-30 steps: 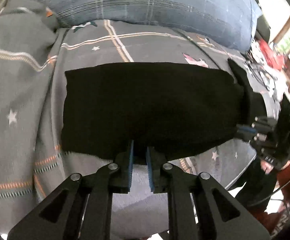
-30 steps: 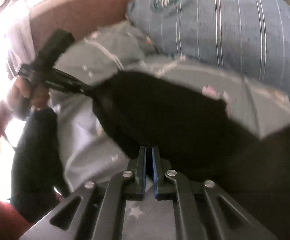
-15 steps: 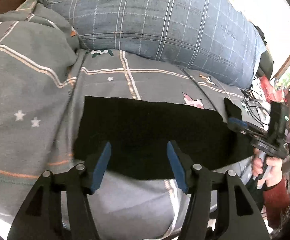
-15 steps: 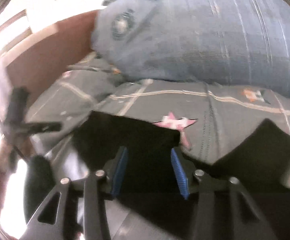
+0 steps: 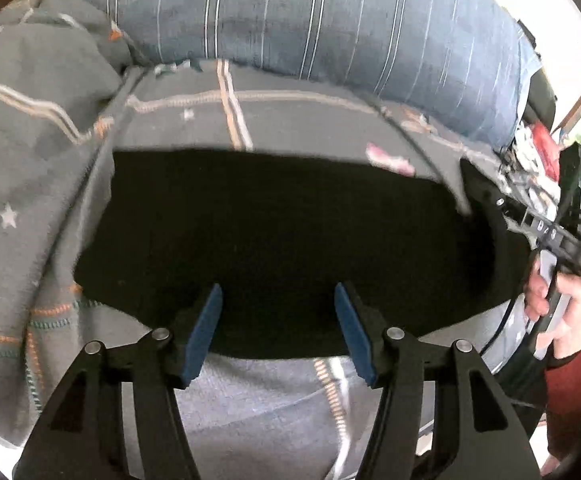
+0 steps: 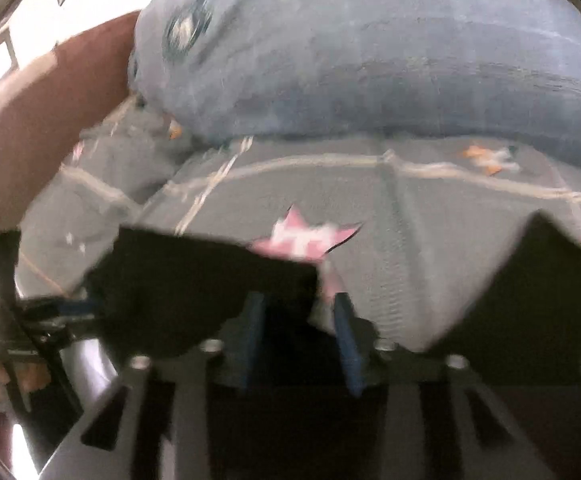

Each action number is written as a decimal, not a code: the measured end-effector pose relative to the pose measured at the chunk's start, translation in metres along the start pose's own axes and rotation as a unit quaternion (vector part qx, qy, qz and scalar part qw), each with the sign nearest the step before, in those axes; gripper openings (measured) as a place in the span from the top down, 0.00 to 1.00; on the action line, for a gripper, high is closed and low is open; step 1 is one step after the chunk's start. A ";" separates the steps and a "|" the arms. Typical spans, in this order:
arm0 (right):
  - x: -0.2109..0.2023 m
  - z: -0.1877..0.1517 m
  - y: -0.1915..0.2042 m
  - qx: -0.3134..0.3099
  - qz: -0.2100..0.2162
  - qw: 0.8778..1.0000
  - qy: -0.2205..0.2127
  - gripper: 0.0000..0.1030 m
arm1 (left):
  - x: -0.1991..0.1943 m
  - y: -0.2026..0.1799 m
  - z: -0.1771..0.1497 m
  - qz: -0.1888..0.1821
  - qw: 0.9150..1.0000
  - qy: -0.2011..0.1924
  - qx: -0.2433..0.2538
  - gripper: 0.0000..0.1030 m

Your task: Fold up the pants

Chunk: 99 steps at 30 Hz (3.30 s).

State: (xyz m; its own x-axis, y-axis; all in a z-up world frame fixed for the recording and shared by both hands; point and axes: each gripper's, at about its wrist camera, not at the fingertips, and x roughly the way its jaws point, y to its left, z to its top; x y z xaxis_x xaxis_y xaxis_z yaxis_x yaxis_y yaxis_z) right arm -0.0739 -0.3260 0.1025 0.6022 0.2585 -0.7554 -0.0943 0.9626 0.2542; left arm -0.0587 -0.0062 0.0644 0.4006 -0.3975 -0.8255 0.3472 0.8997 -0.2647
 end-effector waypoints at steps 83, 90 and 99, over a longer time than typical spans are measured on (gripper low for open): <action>0.038 0.000 0.036 -0.032 -0.011 0.998 0.051 0.92 | 0.008 0.061 -0.008 0.075 0.991 -0.048 -0.105 0.36; 0.043 -0.005 0.026 -0.010 -0.016 0.999 0.049 0.88 | 0.010 0.056 -0.009 0.087 0.991 -0.050 -0.085 0.33; -0.002 -0.013 0.042 -0.010 0.013 1.000 0.021 0.78 | -0.011 0.055 -0.013 0.089 0.987 -0.091 -0.096 0.33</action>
State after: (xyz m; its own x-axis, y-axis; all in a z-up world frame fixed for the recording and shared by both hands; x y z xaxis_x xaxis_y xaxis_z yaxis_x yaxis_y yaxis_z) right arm -0.0893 -0.2849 0.1075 0.5655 0.2857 -0.7737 -0.1251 0.9569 0.2619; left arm -0.0549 0.0501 0.0530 0.5918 -0.2410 -0.7692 0.0982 0.9687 -0.2280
